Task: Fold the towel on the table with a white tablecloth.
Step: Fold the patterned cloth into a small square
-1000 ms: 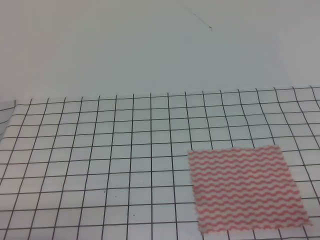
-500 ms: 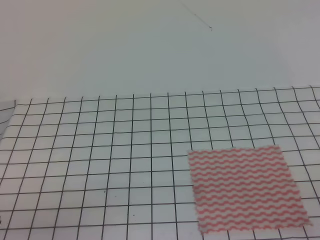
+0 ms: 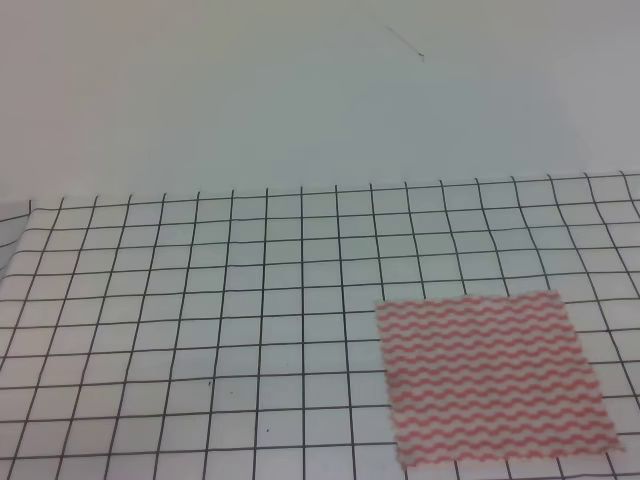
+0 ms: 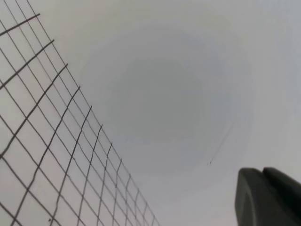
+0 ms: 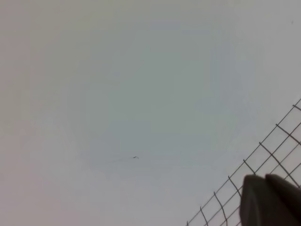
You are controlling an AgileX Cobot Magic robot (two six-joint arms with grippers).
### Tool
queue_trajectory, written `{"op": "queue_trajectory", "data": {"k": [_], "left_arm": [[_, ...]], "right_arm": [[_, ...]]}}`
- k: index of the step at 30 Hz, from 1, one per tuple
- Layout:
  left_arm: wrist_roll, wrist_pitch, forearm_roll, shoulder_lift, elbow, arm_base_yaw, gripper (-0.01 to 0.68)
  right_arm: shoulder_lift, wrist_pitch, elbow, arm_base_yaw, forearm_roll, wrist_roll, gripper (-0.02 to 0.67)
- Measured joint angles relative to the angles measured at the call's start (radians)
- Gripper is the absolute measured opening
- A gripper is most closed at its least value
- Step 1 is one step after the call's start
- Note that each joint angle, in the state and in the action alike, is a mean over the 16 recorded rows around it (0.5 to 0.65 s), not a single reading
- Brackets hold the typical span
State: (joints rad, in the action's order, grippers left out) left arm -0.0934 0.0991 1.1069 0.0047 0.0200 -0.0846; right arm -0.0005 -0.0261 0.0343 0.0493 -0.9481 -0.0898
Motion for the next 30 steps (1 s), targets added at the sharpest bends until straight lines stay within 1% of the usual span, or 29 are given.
{"op": "queue_trajectory", "data": {"k": [8, 12, 15, 19, 24, 27, 30], "left_arm": [[0.359, 0.07, 0.006, 0.012, 0.167, 0.0, 0.0], [0.541, 0.122, 0.002, 0.048, 0.263, 0.0, 0.0], [0.635, 0.166, -0.002, 0.095, 0.326, 0.0, 0.0], [0.697, 0.242, -0.008, 0.183, 0.387, 0.0, 0.0], [0.723, 0.367, -0.014, 0.317, 0.433, 0.0, 0.0], [0.722, 0.445, -0.014, 0.394, 0.451, 0.0, 0.0], [0.71, 0.516, -0.012, 0.461, 0.46, 0.0, 0.0]], "right_arm": [[0.021, -0.121, 0.156, 0.0, 0.008, -0.288, -0.001], [0.079, -0.203, 0.266, 0.0, 0.016, -0.466, -0.001], [0.15, -0.271, 0.343, 0.0, 0.022, -0.572, -0.001], [0.279, -0.378, 0.429, 0.0, 0.033, -0.66, -0.001], [0.458, -0.548, 0.505, 0.0, 0.05, -0.73, -0.001], [0.554, -0.647, 0.535, 0.0, 0.069, -0.721, -0.001], [0.636, -0.731, 0.554, 0.0, 0.102, -0.66, -0.001]]}}
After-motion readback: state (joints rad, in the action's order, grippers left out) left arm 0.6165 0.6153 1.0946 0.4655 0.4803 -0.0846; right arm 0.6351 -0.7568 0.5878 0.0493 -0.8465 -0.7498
